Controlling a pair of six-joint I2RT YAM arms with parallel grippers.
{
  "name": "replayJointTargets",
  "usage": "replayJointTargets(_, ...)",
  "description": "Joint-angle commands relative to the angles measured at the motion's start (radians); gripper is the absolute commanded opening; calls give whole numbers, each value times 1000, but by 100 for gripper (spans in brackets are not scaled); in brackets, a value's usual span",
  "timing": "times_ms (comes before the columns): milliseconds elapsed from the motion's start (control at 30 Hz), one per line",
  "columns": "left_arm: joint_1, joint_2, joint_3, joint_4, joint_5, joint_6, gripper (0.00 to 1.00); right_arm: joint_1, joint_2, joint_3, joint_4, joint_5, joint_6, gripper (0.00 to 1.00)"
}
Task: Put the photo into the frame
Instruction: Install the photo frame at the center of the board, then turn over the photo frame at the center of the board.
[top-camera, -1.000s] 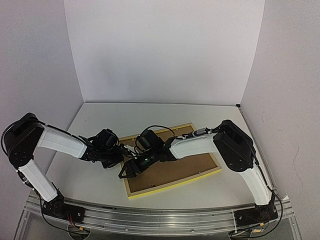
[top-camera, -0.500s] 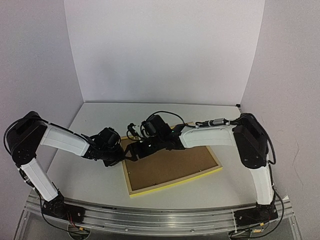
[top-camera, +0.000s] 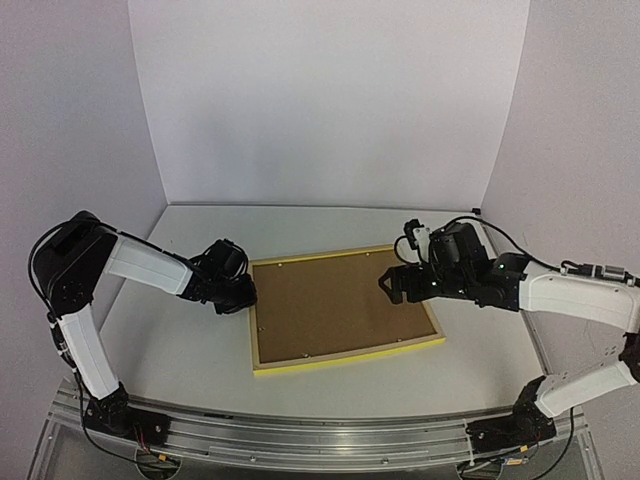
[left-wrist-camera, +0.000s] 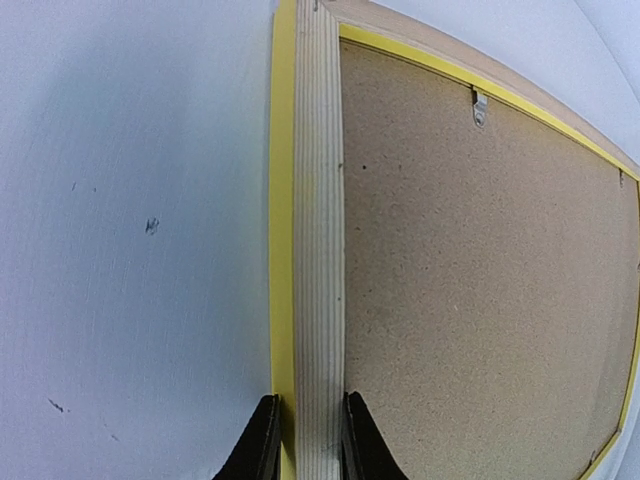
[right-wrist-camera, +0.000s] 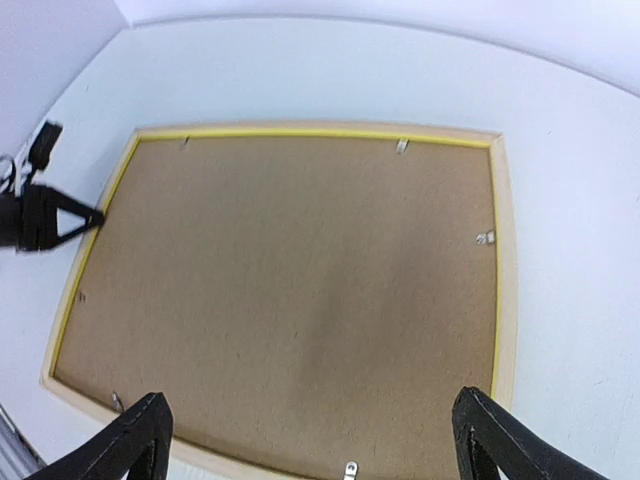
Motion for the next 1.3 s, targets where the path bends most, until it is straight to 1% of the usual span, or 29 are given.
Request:
replayJointTargets(0, 43, 127, 32, -162, 27, 259, 0, 1, -43, -55, -74, -242, -218, 91)
replayJointTargets(67, 62, 158, 74, -160, 43, 346, 0, 11, -19, -77, -42, -305, -381, 90)
replayJointTargets(133, 78, 192, 127, -171, 34, 417, 0, 27, 49, -57, -42, -324, -509, 90)
replayJointTargets(267, 104, 248, 226, -190, 9, 503, 1, 64, 248, 121, -136, -391, -672, 88)
replayJointTargets(333, 123, 257, 262, -192, 43, 520, 7, 93, 346, 202, -189, -389, -739, 87)
replayJointTargets(433, 127, 244, 312, -228, 56, 529, 29, 146, 467, 292, -226, -385, -790, 86)
replayJointTargets(533, 129, 201, 358, -267, 43, 521, 61, 199, 552, 354, -230, -358, -819, 84)
replayJointTargets(567, 128, 178, 367, -282, 34, 512, 73, 211, 577, 376, -234, -352, -821, 83)
replayJointTargets(600, 128, 153, 373, -295, 22, 502, 87, 218, 599, 396, -239, -347, -820, 81)
replayJointTargets(633, 129, 125, 374, -304, 8, 493, 97, 223, 617, 416, -246, -340, -814, 79)
replayJointTargets(667, 129, 88, 367, -314, -9, 478, 99, 226, 637, 434, -257, -334, -808, 76)
replayJointTargets(767, 129, -54, 310, -327, -77, 413, 100, 238, 672, 453, -268, -310, -812, 72)
replayJointTargets(900, 129, -254, 179, -338, -145, 314, 100, 255, 710, 469, -270, -261, -822, 68)
replayJointTargets(1033, 129, -476, 5, -313, -136, 227, 100, 256, 765, 503, -272, -184, -813, 63)
replayJointTargets(1133, 128, -615, -109, -305, -120, 173, 100, 256, 793, 519, -280, -164, -813, 59)
replayJointTargets(1200, 129, -699, -187, -300, -100, 144, 100, 258, 801, 527, -291, -165, -813, 54)
replayJointTargets(1233, 128, -738, -213, -297, -93, 131, 100, 260, 802, 530, -299, -172, -812, 49)
replayJointTargets(1267, 127, -781, -242, -293, -85, 126, 100, 263, 803, 534, -308, -175, -810, 42)
